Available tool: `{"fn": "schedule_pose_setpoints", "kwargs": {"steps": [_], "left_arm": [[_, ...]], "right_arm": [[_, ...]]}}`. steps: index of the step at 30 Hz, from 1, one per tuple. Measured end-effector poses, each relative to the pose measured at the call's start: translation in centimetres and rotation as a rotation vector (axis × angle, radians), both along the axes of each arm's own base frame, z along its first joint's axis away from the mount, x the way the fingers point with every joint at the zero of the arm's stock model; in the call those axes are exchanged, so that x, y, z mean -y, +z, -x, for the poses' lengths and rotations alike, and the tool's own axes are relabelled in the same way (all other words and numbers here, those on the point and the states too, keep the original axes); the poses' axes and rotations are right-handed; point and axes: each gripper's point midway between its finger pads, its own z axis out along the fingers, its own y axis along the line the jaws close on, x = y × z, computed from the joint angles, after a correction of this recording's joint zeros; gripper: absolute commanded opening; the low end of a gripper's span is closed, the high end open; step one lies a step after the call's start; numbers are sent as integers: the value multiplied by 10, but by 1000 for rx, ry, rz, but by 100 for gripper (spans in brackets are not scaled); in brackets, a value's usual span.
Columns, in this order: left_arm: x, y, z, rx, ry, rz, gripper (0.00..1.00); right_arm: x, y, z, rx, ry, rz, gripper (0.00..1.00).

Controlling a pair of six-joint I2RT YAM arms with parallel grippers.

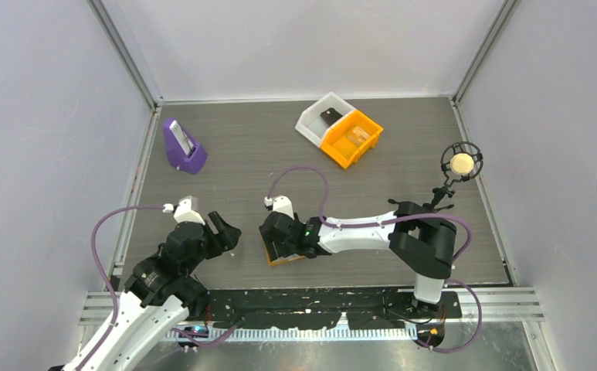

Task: Take the credit cards out of the card holder
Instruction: Remove the credit card from the card holder.

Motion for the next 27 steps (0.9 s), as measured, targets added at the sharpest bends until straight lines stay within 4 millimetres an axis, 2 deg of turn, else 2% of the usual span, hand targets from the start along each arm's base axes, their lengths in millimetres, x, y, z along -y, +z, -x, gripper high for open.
{"fn": "schedule_pose_setpoints", "kwargs": {"steps": [2, 5, 7, 18, 27], "left_arm": [[0, -1, 0, -3, 1, 4, 69], [2, -3, 2, -12, -5, 10, 69], [3, -3, 2, -16, -7, 15, 69], [7, -8, 4, -38, -15, 38, 66], [27, -37, 7, -148, -79, 51, 62]], "right_arm": [[-1, -4, -1, 12, -4, 28, 61], [0, -5, -5, 38, -5, 59, 40], [1, -5, -7, 48, -4, 71, 34], [4, -5, -6, 19, -10, 6, 22], [12, 5, -12, -46, -38, -153, 30]]}}
